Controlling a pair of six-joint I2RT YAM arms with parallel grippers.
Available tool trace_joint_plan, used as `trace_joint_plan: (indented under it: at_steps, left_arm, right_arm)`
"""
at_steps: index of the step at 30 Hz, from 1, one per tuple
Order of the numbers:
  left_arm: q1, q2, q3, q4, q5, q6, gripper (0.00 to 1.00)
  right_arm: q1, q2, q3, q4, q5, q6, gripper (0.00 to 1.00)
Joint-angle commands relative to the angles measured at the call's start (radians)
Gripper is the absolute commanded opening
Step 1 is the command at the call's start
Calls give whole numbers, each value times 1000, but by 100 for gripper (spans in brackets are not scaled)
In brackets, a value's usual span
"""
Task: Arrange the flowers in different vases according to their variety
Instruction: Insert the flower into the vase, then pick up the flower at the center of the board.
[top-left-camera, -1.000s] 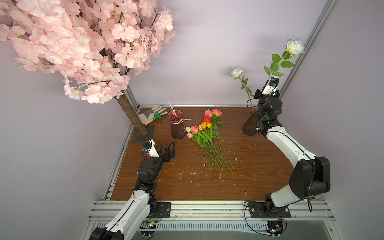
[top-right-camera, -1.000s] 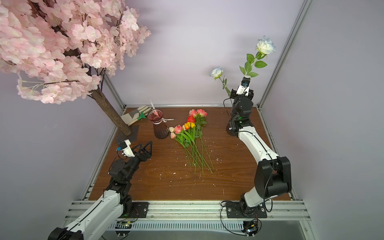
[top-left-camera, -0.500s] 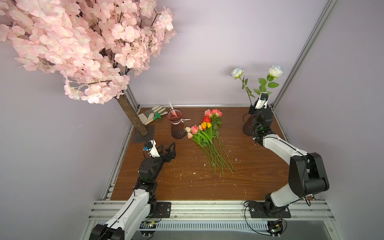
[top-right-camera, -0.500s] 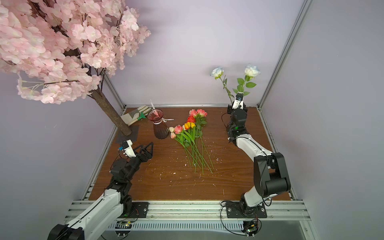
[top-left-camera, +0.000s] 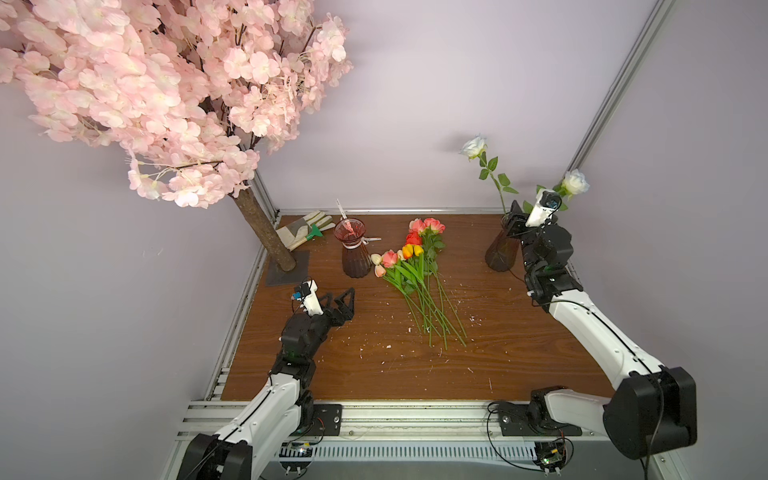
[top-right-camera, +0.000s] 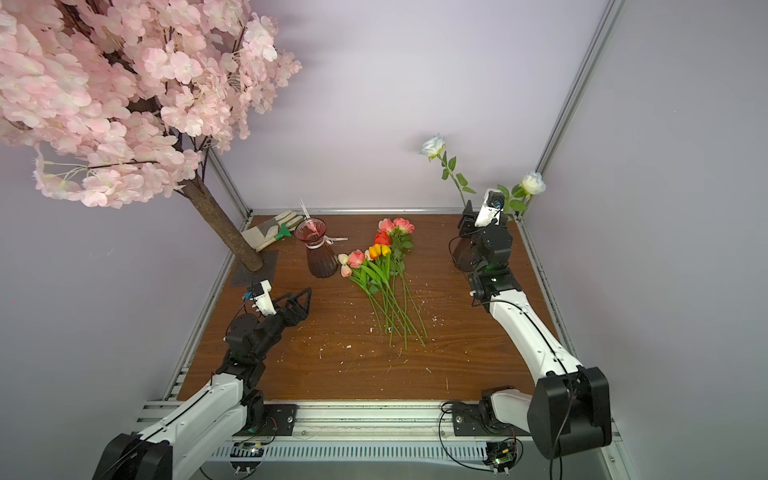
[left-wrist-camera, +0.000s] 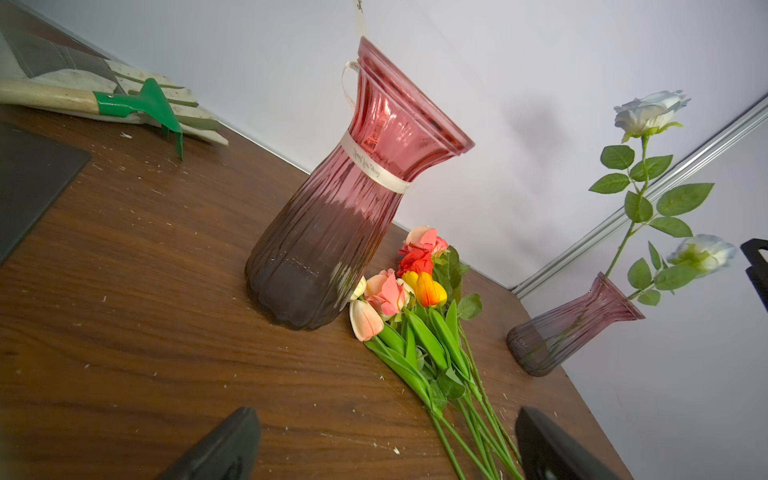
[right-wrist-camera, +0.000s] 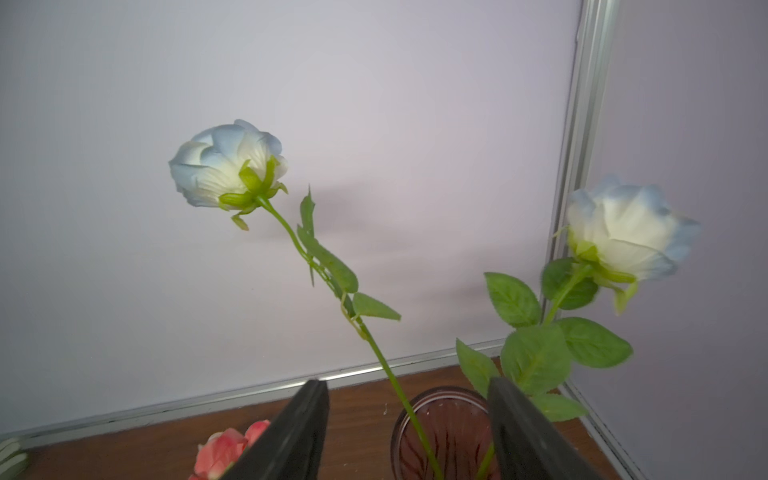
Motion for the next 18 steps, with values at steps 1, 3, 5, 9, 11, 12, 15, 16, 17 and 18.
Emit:
trace_joint_plan:
  at_steps: [1, 3, 5, 9, 11, 12, 15, 16, 17, 18]
  left_arm:
    - [-24, 17, 32, 37, 20, -9, 99]
    - [-42, 35, 38, 34, 17, -15, 99]
    - [-49, 57, 41, 34, 20, -42, 100]
    - [-97, 94, 65, 19, 13, -111, 95]
    - [-144, 112, 94, -23, -11, -138, 91]
    - [-174, 120, 108, -52, -31, -159, 90]
    - [-258, 150, 136, -87, -65, -235, 83]
    - [-282, 164, 147, -96, -76, -256, 81]
    - [-308, 180, 161, -112, -91, -281, 79]
    - [-332, 198, 176, -122, -103, -302, 77]
  right_arm:
    - [1, -59, 1, -166, -135, 79, 71]
    - [2, -99, -18, -225, -200, 102, 74]
    - [3, -136, -46, -269, -264, 110, 75]
    - [9, -223, -143, -321, -351, 147, 87]
    - [12, -267, -208, -315, -387, 174, 93]
    - [15, -287, -245, -304, -410, 188, 99]
    - [25, -337, -354, -265, -425, 224, 99]
    - [28, -350, -390, -246, -421, 232, 99]
    - [31, -366, -427, -229, -413, 241, 100]
    - [32, -377, -463, -214, -401, 250, 100]
